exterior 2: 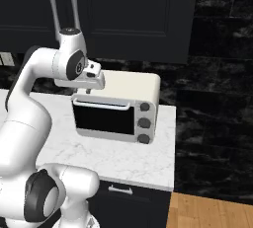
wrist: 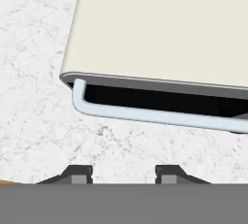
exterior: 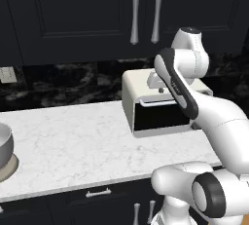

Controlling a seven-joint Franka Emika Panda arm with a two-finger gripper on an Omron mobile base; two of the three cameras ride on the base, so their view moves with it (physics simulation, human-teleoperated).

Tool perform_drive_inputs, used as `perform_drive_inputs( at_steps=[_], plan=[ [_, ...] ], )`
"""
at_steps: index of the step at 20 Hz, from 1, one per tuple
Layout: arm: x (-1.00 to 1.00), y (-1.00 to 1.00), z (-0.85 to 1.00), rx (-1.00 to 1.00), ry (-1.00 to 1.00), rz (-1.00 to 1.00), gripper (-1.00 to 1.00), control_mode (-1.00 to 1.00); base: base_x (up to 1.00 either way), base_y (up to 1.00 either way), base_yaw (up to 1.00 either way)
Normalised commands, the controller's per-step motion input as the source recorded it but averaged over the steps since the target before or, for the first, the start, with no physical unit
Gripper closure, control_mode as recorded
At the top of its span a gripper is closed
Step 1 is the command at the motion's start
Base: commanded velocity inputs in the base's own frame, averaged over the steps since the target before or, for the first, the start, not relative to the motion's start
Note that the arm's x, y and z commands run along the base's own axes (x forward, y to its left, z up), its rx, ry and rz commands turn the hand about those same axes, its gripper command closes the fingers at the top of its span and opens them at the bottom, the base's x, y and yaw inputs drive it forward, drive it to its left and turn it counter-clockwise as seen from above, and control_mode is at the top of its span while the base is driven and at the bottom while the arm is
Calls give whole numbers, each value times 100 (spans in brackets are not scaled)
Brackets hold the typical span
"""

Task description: Navigate to the fridge.

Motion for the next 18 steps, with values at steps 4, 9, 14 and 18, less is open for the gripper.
perform_drive_inputs(
  at_steps=[4,9,14,18],
  plan=[
    [0,0,0,0,0,0,-100,100,0,0,0],
    [0,0,0,0,0,0,-100,100,-3,0,0],
    [0,0,0,0,0,0,-100,100,-48,-8,-6],
    [0,0,0,0,0,0,-100,100,-10,14,-57]
  ],
)
